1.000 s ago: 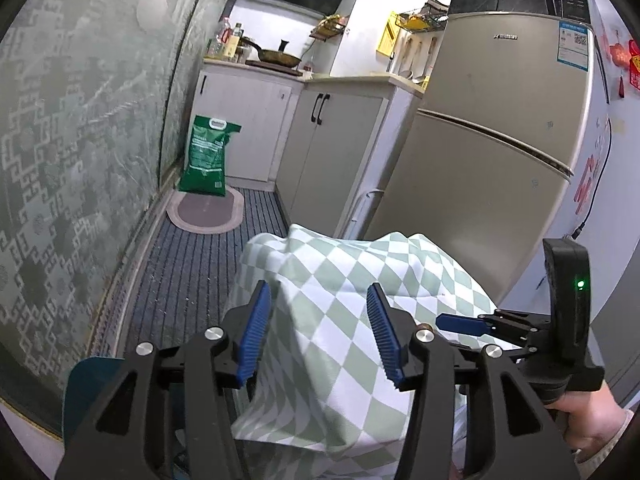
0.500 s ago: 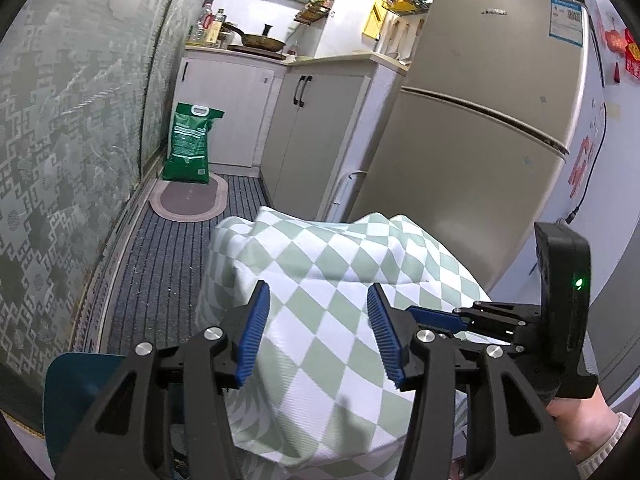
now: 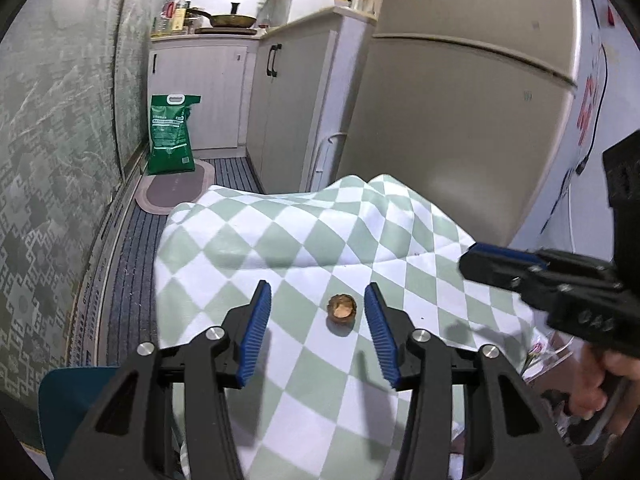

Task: Collect trash

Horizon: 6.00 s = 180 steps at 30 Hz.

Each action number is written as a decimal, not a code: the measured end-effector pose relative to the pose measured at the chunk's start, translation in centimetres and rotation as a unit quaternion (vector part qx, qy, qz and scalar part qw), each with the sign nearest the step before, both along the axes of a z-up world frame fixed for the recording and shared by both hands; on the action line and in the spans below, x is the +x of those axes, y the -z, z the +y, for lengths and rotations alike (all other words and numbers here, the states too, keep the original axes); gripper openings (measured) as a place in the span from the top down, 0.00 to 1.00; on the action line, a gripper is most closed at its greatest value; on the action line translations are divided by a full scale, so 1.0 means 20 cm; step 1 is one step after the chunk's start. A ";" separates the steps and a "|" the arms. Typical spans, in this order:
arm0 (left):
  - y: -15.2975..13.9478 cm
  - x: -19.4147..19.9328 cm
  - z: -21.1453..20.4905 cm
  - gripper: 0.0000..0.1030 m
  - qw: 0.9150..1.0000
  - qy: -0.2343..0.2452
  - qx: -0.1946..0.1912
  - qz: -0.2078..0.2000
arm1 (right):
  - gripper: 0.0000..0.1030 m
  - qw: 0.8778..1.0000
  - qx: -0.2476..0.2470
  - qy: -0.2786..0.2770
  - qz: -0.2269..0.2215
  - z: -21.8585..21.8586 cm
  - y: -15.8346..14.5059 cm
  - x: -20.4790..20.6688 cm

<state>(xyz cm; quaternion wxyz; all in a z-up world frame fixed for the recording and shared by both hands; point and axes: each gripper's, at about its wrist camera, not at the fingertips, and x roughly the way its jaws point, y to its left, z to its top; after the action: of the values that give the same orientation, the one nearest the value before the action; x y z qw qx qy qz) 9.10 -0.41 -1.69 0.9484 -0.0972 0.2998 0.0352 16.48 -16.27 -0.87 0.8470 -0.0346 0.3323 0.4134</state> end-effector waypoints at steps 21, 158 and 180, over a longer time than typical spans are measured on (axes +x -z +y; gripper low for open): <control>0.08 0.10 -0.11 0.80 0.998 -0.003 0.038 0.043 | 0.80 1.000 0.000 0.001 0.001 -0.14 -0.01 0.01; -0.13 -1.03 0.77 0.06 0.981 -0.180 0.041 -0.067 | 0.17 0.988 -0.064 -0.135 -0.033 0.89 -0.13 -0.66; 0.13 -0.90 0.51 0.03 0.980 -0.184 0.045 0.053 | 0.03 0.993 -0.011 -0.078 -0.084 0.19 -0.47 -0.58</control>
<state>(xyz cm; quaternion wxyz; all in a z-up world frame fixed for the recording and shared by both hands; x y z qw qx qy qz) -8.96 9.83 -4.26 0.9117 -0.1059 0.3249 0.2279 4.81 -12.45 8.50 0.8369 -0.1043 0.2604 0.4699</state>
